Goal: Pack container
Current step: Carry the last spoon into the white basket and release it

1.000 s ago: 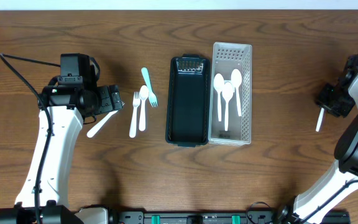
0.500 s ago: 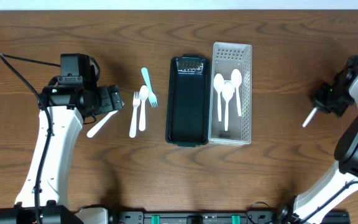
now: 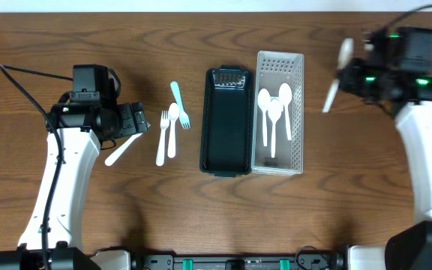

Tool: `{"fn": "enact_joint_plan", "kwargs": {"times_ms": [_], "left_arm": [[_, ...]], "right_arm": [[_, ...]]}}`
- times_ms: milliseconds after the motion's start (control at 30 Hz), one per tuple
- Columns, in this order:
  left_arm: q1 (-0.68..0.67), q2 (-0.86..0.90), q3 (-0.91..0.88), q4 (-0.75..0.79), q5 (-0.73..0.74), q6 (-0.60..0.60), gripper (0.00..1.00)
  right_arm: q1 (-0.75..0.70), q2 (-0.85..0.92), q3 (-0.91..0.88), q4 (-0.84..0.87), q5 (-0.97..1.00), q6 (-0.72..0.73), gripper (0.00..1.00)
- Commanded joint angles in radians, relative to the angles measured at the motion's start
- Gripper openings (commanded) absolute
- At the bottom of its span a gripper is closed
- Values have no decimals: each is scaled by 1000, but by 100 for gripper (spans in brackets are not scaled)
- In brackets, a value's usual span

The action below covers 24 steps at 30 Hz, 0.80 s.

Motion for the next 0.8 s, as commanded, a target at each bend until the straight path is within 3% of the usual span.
{"fn": "enact_joint_plan", "kwargs": {"times_ms": [0,167,267,400,633,767], "left_arm": [[4,4,18,0,7,-3,98],[4,4,18,-13,9,-3,98],[4,4,18,-26,29,-2,98],[4,4,18,-41,36,-2,98],[4,4,22,-39,35,112,98],[4,4,31,-21,35,271,98]], "right_arm": [[127,87,-12,-3,43,47,1],[259,233,-12,46,111,70,2],[297,309,-12,92,123,69,23],[302,318,-1,127,117,42,29],[179,159,60,81,180,-17,47],[23,96,60,35,229,-18,58]]}}
